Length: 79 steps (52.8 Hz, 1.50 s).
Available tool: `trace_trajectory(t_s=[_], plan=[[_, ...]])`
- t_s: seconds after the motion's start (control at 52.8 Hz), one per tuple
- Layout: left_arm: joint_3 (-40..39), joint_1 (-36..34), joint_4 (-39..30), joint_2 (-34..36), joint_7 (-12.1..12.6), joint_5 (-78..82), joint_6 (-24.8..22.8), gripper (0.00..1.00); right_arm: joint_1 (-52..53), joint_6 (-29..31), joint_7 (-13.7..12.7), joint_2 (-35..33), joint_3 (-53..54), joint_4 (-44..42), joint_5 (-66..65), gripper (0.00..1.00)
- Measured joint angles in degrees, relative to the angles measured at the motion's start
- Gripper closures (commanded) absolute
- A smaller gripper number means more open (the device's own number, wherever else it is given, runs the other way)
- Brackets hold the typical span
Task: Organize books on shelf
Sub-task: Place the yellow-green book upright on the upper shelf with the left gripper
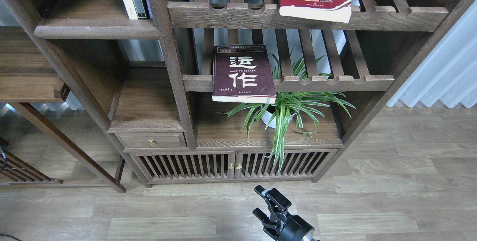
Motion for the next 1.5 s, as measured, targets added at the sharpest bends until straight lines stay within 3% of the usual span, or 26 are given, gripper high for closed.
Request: trace_trajectory(t_s=[0.019,0.265,0.53,0.682,0.928,1.041,1.06,1.212,1.496], plan=[[0.46,-0.29,1.01,-0.65,-1.31,0.07,0.0,0.96,-0.03,0.0,0.0,0.0,0.0,0.03,0.0,0.0],[1.16,-0.61,3.94,-3.0,-6.23,0.21,0.0,0.95,-0.09,0.0,0.0,0.0,0.04,0.03,0.08,0.0],[4.73,-1.02,5.38,-4.54,-9.75,0.73,0.0,0.96,-0.01,0.0,0.0,0.0,0.04,0.03,0.09,0.0],[6.59,-1.7,7.39,-5.07,-14.69,5.6,0.11,0.96,-0.01,0.0,0.0,0.0,0.04,0.03,0.09,0.0],[6.66,-1.37,9.38,-6.95,-20.42,9.11,1.53,0.96,-0.01,0.0,0.0,0.0,0.04,0.1,0.09,0.0],[6.68,-1.32,11.49,-8.6,-24.4,9.67,2.13,0.95,0.0,0.0,0.0,0.0,0.04,0.12,0.09,0.0],[6.68,-1.32,12.99,-9.69,-26.83,9.79,2.45,0.95,0.0,0.0,0.0,0.0,0.04,0.14,0.11,0.0],[6.67,-1.38,15.7,-10.93,-29.06,9.83,2.59,0.95,-0.04,0.0,0.0,-0.01,0.04,0.19,0.17,0.0],[7.37,-4.24,21.31,-13.95,-29.27,10.08,2.61,0.95,-0.09,0.0,0.0,0.0,0.04,0.25,0.17,0.0]])
